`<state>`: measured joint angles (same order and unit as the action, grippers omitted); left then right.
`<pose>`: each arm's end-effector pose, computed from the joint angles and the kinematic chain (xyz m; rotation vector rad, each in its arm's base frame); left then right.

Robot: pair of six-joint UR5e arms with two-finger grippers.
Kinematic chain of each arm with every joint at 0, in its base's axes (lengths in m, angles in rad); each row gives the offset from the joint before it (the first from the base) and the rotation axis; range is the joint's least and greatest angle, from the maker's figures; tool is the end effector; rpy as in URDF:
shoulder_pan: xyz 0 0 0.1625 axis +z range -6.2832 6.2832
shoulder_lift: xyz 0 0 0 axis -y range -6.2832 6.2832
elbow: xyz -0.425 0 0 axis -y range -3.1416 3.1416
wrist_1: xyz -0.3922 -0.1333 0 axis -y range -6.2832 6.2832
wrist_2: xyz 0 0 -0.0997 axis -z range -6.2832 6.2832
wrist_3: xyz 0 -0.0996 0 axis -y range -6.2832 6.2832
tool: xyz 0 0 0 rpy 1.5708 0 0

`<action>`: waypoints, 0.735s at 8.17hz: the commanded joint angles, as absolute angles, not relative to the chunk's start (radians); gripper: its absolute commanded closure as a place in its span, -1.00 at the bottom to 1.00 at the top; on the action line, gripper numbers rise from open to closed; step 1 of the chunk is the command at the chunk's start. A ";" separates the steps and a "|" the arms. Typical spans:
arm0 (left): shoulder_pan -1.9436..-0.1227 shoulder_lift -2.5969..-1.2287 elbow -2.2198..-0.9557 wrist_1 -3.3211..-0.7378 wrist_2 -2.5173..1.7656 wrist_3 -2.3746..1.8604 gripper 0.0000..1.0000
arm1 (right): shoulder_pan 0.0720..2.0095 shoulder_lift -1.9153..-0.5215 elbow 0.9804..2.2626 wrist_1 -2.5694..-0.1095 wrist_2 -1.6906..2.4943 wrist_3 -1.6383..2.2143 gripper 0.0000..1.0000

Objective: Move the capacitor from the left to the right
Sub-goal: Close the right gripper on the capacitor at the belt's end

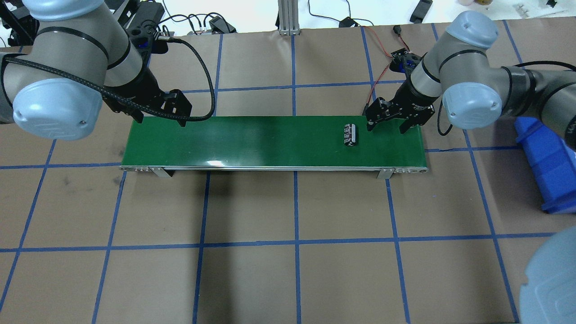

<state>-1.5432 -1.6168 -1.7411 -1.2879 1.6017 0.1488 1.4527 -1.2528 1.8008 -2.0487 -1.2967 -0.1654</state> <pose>-0.1161 -0.5121 0.4102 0.1864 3.0978 -0.0987 0.0931 -0.5754 0.2592 -0.0538 2.8597 0.0435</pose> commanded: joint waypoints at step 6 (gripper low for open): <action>-1.543 -1.618 -1.741 -1.289 1.603 0.149 -1.00 | 1.512 -1.229 1.796 -2.085 -1.466 -0.051 -0.61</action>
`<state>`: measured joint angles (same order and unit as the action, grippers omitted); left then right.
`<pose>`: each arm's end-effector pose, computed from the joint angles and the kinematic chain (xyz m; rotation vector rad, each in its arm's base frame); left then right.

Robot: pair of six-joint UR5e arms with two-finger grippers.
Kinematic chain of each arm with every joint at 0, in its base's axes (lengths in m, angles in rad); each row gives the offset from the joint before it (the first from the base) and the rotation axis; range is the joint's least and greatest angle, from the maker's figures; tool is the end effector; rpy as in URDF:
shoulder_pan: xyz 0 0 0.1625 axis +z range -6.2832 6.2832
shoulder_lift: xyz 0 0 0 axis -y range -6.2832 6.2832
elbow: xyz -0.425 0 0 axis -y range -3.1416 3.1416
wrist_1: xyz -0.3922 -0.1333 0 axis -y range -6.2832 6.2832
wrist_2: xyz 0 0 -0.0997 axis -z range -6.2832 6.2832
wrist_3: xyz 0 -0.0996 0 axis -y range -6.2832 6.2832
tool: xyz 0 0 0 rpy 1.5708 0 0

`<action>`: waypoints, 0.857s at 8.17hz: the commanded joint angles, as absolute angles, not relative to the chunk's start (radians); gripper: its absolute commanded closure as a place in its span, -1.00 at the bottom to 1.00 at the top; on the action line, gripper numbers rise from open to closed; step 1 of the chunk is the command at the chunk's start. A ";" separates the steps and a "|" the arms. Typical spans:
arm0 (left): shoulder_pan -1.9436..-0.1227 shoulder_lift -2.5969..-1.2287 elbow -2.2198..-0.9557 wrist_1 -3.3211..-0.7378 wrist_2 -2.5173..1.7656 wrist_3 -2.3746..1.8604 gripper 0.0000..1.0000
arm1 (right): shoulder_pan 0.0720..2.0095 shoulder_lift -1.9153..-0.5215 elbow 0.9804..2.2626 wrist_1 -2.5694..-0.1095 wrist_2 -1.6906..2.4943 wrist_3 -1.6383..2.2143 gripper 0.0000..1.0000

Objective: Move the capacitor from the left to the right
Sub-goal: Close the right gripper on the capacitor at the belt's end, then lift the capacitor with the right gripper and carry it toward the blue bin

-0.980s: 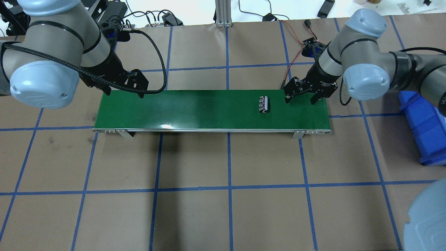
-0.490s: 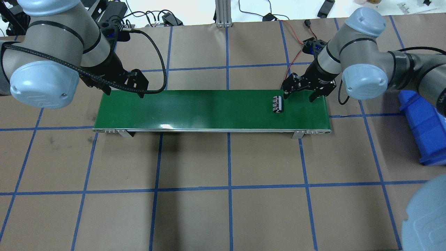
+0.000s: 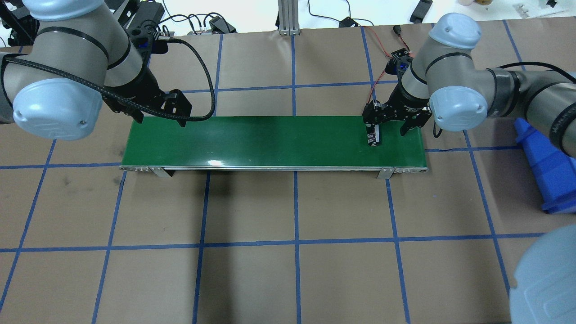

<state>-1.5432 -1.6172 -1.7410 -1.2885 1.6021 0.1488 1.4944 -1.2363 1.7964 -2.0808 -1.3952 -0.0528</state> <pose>-0.1161 -0.5122 0.4100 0.1863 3.0975 -0.0973 0.1070 -0.5763 0.2526 0.0415 2.9623 0.0572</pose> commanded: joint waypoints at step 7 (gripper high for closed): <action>-1.543 -1.617 -1.741 -1.289 1.603 0.150 -1.00 | 1.491 -1.242 1.663 -1.990 -1.658 -0.137 1.00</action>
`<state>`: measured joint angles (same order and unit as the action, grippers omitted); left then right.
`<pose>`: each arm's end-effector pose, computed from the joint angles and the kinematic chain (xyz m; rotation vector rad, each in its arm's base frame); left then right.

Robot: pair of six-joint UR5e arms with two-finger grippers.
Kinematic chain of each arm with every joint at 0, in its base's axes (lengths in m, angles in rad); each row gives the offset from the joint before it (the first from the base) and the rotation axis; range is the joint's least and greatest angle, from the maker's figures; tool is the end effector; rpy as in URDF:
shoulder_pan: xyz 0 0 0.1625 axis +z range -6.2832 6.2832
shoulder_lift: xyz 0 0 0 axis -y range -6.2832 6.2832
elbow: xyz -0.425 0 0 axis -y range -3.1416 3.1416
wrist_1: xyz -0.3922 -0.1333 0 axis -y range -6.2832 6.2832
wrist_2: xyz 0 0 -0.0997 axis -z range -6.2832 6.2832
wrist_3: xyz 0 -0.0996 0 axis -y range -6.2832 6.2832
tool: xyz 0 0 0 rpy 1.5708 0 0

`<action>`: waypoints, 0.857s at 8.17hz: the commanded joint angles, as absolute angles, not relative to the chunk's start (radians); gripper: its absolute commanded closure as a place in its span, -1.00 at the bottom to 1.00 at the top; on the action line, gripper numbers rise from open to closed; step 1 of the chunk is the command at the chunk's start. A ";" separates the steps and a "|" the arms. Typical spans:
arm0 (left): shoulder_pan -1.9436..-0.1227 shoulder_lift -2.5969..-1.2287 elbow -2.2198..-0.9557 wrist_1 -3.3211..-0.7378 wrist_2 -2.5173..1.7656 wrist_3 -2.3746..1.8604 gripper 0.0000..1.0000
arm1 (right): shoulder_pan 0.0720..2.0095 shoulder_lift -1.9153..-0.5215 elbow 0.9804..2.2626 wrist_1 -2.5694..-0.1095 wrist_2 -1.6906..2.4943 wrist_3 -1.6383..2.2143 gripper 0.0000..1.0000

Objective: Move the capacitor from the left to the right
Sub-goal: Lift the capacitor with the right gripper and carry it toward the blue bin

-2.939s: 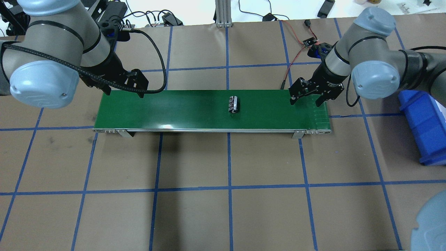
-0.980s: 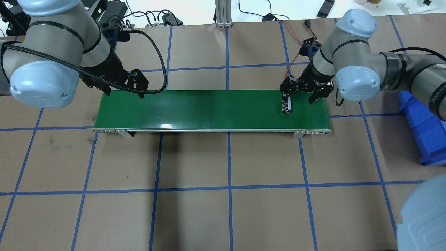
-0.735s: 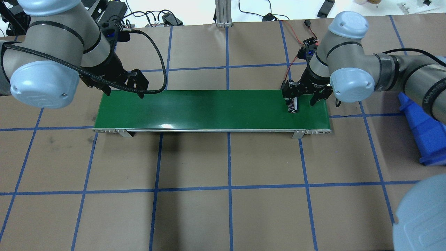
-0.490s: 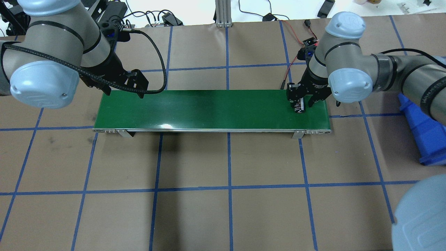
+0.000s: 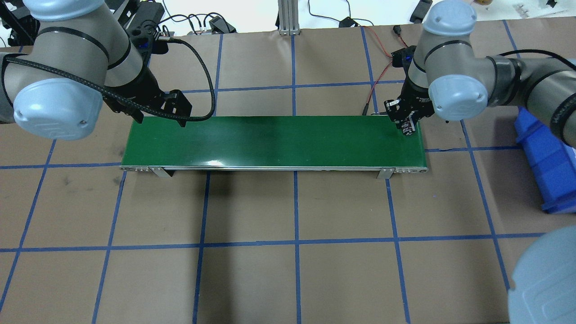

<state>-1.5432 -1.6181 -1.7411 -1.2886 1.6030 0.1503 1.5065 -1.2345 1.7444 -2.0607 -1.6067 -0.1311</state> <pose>-0.1160 -0.5124 0.4094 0.1886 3.0966 -0.0954 0.0922 -0.5874 0.2708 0.1043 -3.1058 -0.0364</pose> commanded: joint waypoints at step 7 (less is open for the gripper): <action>-1.543 -1.618 -1.743 -1.289 1.601 0.149 -1.00 | 0.924 -1.278 1.536 -1.931 -1.691 -0.939 1.00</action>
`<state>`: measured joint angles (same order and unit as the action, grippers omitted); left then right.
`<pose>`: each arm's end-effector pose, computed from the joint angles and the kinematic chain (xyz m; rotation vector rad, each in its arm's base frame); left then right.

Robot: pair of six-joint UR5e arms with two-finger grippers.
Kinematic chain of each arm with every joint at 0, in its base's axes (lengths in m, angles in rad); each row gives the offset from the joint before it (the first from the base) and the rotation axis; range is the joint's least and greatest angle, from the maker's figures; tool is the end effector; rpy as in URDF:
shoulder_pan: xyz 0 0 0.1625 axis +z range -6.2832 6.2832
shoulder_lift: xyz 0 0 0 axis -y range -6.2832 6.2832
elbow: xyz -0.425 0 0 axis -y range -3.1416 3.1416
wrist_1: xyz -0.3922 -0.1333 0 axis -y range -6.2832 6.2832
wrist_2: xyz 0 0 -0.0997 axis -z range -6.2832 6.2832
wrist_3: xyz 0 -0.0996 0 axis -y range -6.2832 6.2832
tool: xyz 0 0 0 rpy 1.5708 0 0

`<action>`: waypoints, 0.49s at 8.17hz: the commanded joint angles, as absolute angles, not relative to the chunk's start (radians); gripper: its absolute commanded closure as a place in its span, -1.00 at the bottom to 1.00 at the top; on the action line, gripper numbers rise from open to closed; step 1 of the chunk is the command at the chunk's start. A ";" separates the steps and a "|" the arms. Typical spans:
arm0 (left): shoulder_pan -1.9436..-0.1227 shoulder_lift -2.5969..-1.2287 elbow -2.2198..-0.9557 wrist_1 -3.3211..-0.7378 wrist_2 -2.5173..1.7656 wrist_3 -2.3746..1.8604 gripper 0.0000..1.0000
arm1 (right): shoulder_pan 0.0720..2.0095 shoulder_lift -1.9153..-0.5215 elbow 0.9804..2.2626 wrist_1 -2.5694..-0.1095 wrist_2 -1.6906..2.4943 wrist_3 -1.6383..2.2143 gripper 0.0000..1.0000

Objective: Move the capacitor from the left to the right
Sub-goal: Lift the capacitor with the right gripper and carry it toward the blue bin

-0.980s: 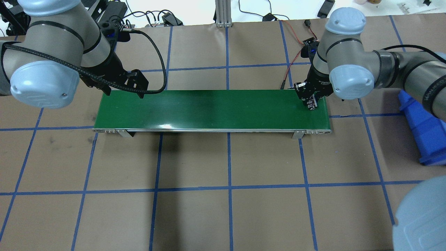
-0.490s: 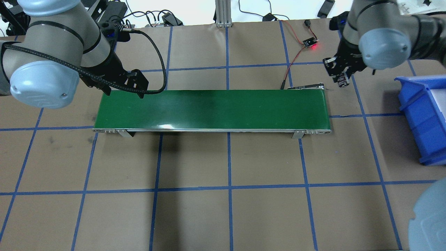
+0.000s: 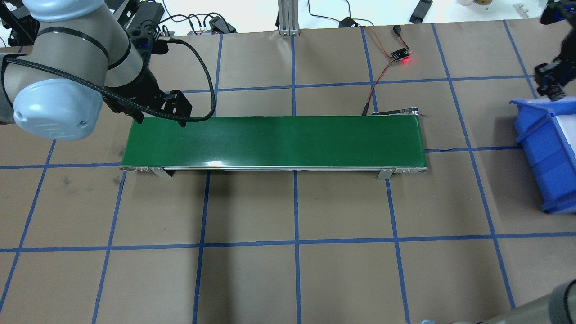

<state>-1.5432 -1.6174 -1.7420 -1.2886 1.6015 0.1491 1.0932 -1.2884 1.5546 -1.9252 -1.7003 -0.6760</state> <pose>-0.1162 -0.5120 0.4094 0.1869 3.0982 -0.0954 -0.1710 -0.5925 0.3779 0.2871 -2.9712 0.0049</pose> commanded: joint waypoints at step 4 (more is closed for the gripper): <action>-1.543 -1.618 -1.743 -1.289 1.601 0.149 -1.00 | 0.805 -1.138 1.638 -2.115 -1.657 -1.115 1.00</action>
<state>-1.5432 -1.6183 -1.7422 -1.2886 1.6015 0.1499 0.8395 -1.2001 1.5712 -2.0227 -1.6741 -1.0809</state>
